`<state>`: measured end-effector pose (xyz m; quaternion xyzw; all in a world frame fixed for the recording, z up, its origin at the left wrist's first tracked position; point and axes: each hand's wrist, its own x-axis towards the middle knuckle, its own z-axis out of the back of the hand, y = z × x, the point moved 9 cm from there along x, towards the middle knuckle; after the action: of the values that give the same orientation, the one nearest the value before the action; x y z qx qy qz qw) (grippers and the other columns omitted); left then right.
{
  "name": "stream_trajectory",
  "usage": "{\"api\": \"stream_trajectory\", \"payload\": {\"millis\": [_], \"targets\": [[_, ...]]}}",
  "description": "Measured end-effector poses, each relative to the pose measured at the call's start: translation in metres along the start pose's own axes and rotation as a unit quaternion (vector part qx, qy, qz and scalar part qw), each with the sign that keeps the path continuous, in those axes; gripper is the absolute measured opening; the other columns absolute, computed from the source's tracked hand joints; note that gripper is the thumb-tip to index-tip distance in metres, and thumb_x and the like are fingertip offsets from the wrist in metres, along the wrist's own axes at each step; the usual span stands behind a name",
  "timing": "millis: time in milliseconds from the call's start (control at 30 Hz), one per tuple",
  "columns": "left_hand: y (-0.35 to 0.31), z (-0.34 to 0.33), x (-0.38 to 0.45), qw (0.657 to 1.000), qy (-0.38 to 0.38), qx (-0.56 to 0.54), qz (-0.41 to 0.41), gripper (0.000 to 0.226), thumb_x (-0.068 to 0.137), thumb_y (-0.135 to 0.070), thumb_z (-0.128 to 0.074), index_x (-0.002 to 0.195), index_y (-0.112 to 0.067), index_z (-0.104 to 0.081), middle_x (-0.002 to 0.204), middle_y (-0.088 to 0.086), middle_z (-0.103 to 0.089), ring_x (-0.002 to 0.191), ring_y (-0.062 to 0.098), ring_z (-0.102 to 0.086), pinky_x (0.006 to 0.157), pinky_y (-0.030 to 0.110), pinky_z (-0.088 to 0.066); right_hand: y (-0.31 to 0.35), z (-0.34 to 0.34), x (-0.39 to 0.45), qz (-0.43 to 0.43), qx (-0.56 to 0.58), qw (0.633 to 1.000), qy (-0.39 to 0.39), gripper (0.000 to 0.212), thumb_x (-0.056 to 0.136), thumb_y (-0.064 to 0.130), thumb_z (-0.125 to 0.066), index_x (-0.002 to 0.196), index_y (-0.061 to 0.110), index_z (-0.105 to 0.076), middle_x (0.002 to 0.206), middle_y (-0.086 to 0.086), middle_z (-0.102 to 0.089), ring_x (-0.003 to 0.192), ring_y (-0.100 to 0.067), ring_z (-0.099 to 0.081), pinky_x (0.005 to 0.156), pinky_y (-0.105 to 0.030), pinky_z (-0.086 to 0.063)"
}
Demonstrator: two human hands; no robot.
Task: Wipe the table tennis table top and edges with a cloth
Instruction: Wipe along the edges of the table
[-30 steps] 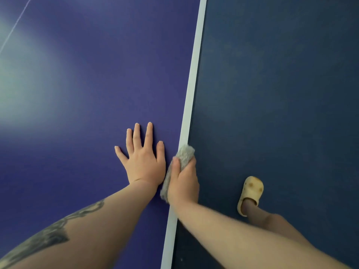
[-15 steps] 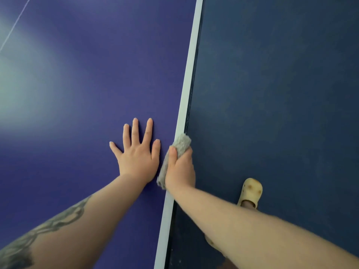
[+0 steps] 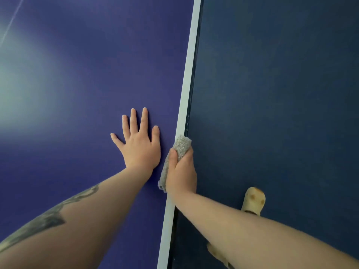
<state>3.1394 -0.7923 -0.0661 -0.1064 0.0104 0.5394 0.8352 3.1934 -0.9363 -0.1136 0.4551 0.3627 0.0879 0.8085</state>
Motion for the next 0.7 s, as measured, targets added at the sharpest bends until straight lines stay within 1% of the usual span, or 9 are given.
{"api": "stream_trajectory", "payload": {"millis": [67, 133, 233, 300, 367, 433, 533, 600, 700], "targets": [[0.0, 0.001, 0.002, 1.0, 0.002, 0.004, 0.004, 0.057, 0.099, -0.048, -0.021, 0.154, -0.04, -0.008, 0.164, -0.009, -0.002, 0.15, 0.013, 0.008, 0.117, 0.059, 0.005, 0.021, 0.005, 0.037, -0.006, -0.008, 1.0, 0.0, 0.055, 0.102, 0.05, -0.034, 0.15, 0.025, -0.028, 0.141, 0.003, -0.053, 0.118, -0.022, -0.058, 0.088, -0.033, -0.045], [0.0, 0.001, 0.002, 1.0, 0.006, 0.012, 0.005, 0.057, 0.1, -0.047, -0.023, 0.154, -0.039, -0.008, 0.164, -0.008, -0.002, 0.15, 0.013, 0.008, 0.117, 0.059, 0.004, 0.027, 0.007, 0.053, -0.012, -0.013, 1.0, 0.001, 0.056, 0.102, 0.05, -0.034, 0.151, 0.025, -0.026, 0.144, 0.003, -0.05, 0.12, -0.023, -0.058, 0.09, -0.034, -0.046], [-0.001, 0.001, 0.002, 1.0, 0.008, 0.019, 0.003, 0.056, 0.1, -0.048, -0.02, 0.154, -0.039, -0.008, 0.164, -0.008, -0.003, 0.15, 0.013, 0.008, 0.117, 0.058, 0.005, 0.004, 0.001, 0.015, -0.026, -0.003, 0.999, 0.035, 0.058, 0.1, 0.052, -0.037, 0.151, 0.029, -0.024, 0.143, 0.008, -0.05, 0.121, -0.017, -0.057, 0.097, -0.037, -0.048], [-0.001, 0.002, 0.003, 1.0, 0.004, 0.018, 0.002, 0.059, 0.096, -0.051, -0.017, 0.154, -0.039, -0.009, 0.164, -0.008, -0.005, 0.15, 0.013, 0.008, 0.117, 0.057, 0.005, -0.002, 0.002, -0.01, -0.028, 0.005, 0.998, 0.052, 0.061, 0.098, 0.055, -0.038, 0.151, 0.028, -0.024, 0.141, 0.007, -0.051, 0.12, -0.014, -0.057, 0.097, -0.037, -0.049], [-0.001, 0.003, 0.003, 1.0, 0.002, 0.012, 0.004, 0.061, 0.094, -0.052, -0.016, 0.154, -0.039, -0.011, 0.164, -0.008, -0.006, 0.15, 0.013, 0.007, 0.117, 0.057, 0.006, 0.005, 0.005, 0.008, -0.023, -0.011, 0.999, 0.037, 0.063, 0.098, 0.055, -0.038, 0.151, 0.025, -0.025, 0.142, 0.004, -0.052, 0.119, -0.018, -0.058, 0.095, -0.037, -0.05], [0.0, 0.003, 0.005, 1.0, -0.002, 0.012, 0.007, 0.062, 0.094, -0.052, -0.016, 0.154, -0.039, -0.011, 0.164, -0.008, -0.007, 0.15, 0.014, 0.006, 0.118, 0.057, 0.005, 0.026, 0.007, 0.044, -0.018, -0.019, 1.0, 0.014, 0.061, 0.099, 0.053, -0.038, 0.151, 0.024, -0.026, 0.144, 0.003, -0.051, 0.121, -0.021, -0.057, 0.093, -0.033, -0.048], [0.0, 0.003, 0.004, 1.0, -0.008, 0.017, 0.005, 0.062, 0.094, -0.053, -0.015, 0.154, -0.038, -0.012, 0.163, -0.007, -0.008, 0.15, 0.014, 0.005, 0.118, 0.057, 0.004, 0.047, 0.011, 0.078, -0.02, 0.0, 1.0, -0.005, 0.059, 0.101, 0.049, -0.038, 0.153, 0.024, -0.026, 0.148, 0.004, -0.048, 0.123, -0.021, -0.056, 0.091, -0.031, -0.044], [0.001, 0.003, 0.004, 1.0, -0.01, 0.016, 0.005, 0.062, 0.093, -0.053, -0.015, 0.154, -0.038, -0.013, 0.163, -0.007, -0.009, 0.15, 0.015, 0.004, 0.118, 0.058, 0.003, 0.038, 0.01, 0.065, -0.012, 0.009, 1.0, 0.003, 0.059, 0.101, 0.05, -0.039, 0.153, 0.025, -0.024, 0.148, 0.005, -0.046, 0.126, -0.02, -0.054, 0.095, -0.031, -0.044], [0.002, 0.002, 0.003, 1.0, -0.011, 0.015, 0.006, 0.062, 0.094, -0.053, -0.014, 0.154, -0.038, -0.013, 0.163, -0.007, -0.01, 0.15, 0.014, 0.004, 0.118, 0.057, 0.003, 0.013, 0.006, 0.016, -0.008, -0.01, 0.999, 0.048, 0.064, 0.099, 0.052, -0.04, 0.154, 0.026, -0.02, 0.15, 0.005, -0.044, 0.129, -0.017, -0.05, 0.1, -0.034, -0.045]]}}
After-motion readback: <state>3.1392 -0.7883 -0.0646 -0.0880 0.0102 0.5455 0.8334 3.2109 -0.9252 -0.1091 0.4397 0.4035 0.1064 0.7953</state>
